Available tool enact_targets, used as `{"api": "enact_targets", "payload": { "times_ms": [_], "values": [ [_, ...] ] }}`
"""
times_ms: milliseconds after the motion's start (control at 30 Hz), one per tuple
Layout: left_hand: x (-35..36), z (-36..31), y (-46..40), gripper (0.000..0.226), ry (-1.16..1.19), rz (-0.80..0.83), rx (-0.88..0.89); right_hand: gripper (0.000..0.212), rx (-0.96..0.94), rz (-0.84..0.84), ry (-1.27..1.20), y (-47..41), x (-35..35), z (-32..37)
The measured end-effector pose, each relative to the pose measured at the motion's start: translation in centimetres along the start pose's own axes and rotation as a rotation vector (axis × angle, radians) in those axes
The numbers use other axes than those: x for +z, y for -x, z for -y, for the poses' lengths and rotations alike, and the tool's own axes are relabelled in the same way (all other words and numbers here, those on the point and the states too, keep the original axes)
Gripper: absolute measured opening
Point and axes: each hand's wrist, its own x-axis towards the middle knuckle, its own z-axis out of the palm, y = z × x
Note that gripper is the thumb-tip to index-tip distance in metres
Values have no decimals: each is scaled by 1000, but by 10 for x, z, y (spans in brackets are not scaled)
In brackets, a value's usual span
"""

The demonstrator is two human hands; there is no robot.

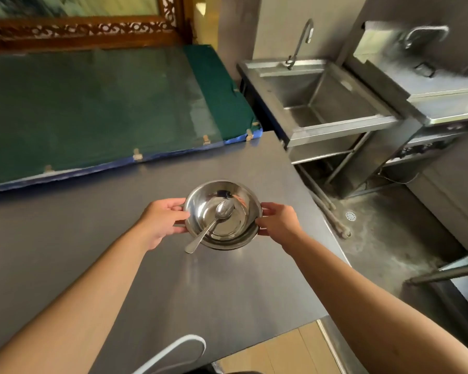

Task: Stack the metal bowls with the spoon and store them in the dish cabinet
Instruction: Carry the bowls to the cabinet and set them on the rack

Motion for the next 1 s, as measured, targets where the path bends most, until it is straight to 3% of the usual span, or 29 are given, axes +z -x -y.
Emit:
{"api": "enact_targets", "payload": {
  "times_ms": [200, 467, 733, 833, 1000],
  "values": [
    [70, -44, 29, 35, 20, 123, 96, 43, -84, -80, -135, 41, -85, 10],
    [213, -84, 82, 26, 2, 307, 174, 35, -175, -270, -314, 115, -232, -2],
    [394, -95, 146, 27, -41, 505, 189, 29, -252, -504, -453, 206, -391, -62],
    [467, -95, 174, 29, -71, 625, 191, 42, -267, -602, -478, 245, -448, -91],
    [581, -92, 217, 24, -112, 833, 187, 26, -259, -829, -555, 315, -530, -131]
  ]
}}
